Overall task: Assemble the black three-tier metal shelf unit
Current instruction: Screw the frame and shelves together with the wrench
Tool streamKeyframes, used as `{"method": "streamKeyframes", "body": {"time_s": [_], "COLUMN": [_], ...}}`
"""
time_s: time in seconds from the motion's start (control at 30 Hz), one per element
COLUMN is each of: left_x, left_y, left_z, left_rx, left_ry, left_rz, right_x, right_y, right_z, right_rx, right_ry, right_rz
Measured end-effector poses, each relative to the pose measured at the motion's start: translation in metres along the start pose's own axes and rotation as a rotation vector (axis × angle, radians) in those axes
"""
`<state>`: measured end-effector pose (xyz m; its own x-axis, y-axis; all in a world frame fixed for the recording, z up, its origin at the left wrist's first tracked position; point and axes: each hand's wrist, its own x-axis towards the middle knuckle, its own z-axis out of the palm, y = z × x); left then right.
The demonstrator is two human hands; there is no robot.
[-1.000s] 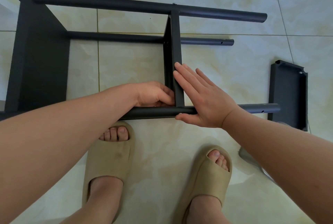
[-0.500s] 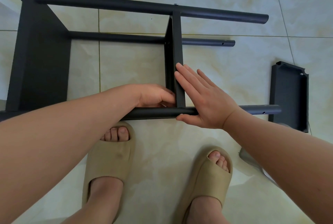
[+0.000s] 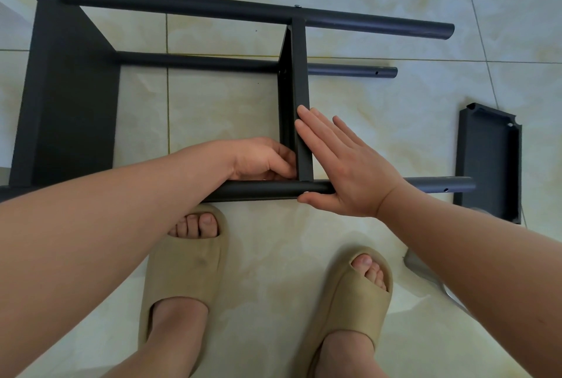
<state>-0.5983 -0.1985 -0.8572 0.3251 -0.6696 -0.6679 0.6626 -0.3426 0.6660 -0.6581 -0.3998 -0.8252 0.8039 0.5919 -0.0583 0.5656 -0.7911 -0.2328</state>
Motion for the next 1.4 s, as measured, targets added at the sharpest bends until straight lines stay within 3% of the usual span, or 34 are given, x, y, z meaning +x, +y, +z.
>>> {"method": "streamKeyframes", "body": {"time_s": [0.23, 0.37, 0.53, 0.87, 1.03, 1.13, 1.27, 1.4], "left_x": [0.001, -0.002, -0.002, -0.002, -0.001, 0.001, -0.011, -0.050], "left_y": [0.003, 0.003, 0.003, 0.003, 0.005, 0.005, 0.013, 0.019], "left_z": [0.002, 0.003, 0.001, 0.000, 0.000, -0.001, 0.006, 0.006], "left_rx": [-0.077, 0.046, 0.054, 0.019, -0.120, -0.195, 0.404, 0.763], "left_ry": [-0.055, -0.052, 0.026, -0.022, -0.041, 0.058, 0.294, 0.167], "left_rz": [-0.031, -0.078, -0.047, -0.004, 0.013, -0.033, -0.005, -0.073], "right_x": [-0.001, -0.001, 0.000, 0.000, 0.000, 0.000, 0.000, -0.001], "right_y": [0.001, 0.001, 0.001, 0.000, -0.001, -0.001, -0.003, -0.010], "right_z": [0.000, 0.001, 0.001, -0.001, -0.002, -0.002, -0.005, -0.012], "right_rx": [0.007, 0.007, 0.011, 0.001, -0.005, -0.014, -0.036, -0.032], "right_ry": [0.005, 0.005, 0.011, -0.002, -0.009, -0.015, -0.036, -0.138], "right_rz": [0.002, 0.003, 0.003, 0.003, 0.000, 0.000, 0.012, 0.081]}}
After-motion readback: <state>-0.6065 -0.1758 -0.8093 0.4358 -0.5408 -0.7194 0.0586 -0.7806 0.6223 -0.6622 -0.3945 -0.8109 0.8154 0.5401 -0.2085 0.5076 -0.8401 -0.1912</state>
